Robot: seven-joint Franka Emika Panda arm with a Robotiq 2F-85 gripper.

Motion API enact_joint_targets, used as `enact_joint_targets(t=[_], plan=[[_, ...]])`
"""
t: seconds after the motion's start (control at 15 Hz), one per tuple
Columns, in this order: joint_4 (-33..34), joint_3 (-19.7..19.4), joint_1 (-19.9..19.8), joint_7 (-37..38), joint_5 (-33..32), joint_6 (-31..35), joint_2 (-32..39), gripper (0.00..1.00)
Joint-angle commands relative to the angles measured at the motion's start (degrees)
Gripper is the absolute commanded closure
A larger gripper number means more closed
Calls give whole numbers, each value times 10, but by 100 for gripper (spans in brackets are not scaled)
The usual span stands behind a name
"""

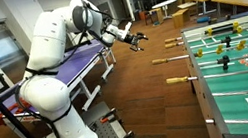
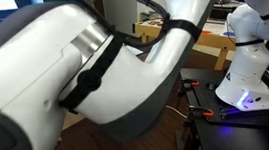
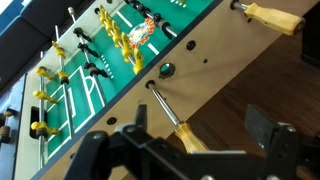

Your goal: Rotate the third handle of the table football slightly anticlockwise

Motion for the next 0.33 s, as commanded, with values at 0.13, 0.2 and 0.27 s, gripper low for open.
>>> enact_joint_targets(t=[0.13,0.2,0.27], plan=[[-189,3,-51,155,35,162,-146,0],[-212,0,-56,182,32,194,-163,0],[-232,-3,-62,209,25,230,-178,0]])
